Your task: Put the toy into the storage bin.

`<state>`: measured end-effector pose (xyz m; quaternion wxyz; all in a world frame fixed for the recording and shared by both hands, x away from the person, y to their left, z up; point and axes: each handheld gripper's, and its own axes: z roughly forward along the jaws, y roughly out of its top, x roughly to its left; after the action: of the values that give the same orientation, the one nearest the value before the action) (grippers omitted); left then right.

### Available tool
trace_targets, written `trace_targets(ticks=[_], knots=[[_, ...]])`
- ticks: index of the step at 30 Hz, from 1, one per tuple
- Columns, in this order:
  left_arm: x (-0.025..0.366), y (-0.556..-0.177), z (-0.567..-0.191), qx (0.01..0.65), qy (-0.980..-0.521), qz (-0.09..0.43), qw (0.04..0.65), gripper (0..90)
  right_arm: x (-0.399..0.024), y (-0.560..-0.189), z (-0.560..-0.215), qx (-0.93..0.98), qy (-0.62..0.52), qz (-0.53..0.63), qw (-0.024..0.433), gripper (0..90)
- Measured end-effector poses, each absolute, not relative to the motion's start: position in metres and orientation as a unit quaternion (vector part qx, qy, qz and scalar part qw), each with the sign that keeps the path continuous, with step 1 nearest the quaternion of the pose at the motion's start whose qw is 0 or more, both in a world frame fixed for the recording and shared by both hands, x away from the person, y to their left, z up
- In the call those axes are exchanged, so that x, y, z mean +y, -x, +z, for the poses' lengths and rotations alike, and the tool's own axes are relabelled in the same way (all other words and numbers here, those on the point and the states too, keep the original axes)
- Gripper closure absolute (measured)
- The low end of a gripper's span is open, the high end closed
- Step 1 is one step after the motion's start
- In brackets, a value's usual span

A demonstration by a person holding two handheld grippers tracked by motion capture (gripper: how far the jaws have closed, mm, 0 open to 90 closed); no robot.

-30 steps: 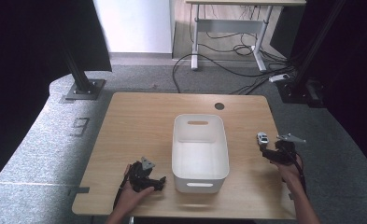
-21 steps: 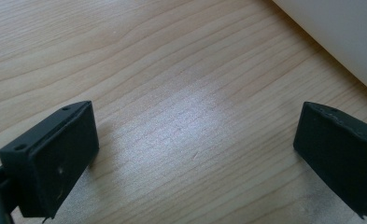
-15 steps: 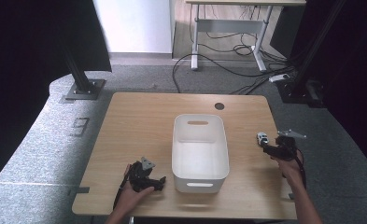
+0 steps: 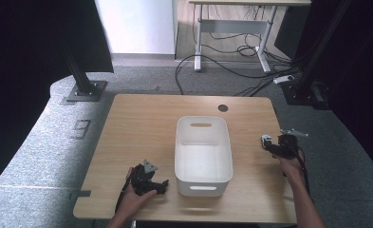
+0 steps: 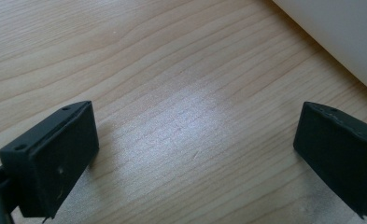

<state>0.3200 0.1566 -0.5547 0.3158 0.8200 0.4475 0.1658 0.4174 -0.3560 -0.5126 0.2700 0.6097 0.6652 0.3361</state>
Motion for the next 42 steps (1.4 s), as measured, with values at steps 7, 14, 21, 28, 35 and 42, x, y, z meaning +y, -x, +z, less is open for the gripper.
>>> trace_targets(ticks=[7, 14, 21, 28, 35, 42], knots=[[0.157, -0.320, -0.555, 0.448, -0.820, 0.166, 0.316, 0.0, -0.358, -0.425, -0.509, 0.657, -0.616, 0.337, 0.274, 32.0], [0.157, -0.320, -0.555, 0.448, -0.820, 0.166, 0.316, 0.0, -0.358, -0.433, -0.514, 0.658, -0.620, 0.332, 0.268, 32.2], [0.157, -0.320, -0.555, 0.448, -0.820, 0.166, 0.316, 0.0, -0.359, -0.443, -0.521, 0.649, -0.630, 0.338, 0.260, 32.2], [0.157, -0.320, -0.555, 0.448, -0.820, 0.165, 0.315, 0.0, -0.350, -0.456, -0.523, 0.655, -0.632, 0.311, 0.274, 32.8], [0.157, -0.320, -0.555, 0.448, -0.820, 0.165, 0.316, 0.0, -0.352, -0.460, -0.529, 0.656, -0.638, 0.300, 0.267, 32.7], [0.157, -0.320, -0.555, 0.448, -0.820, 0.166, 0.316, 0.0, -0.350, -0.463, -0.534, 0.660, -0.641, 0.292, 0.263, 33.5]])
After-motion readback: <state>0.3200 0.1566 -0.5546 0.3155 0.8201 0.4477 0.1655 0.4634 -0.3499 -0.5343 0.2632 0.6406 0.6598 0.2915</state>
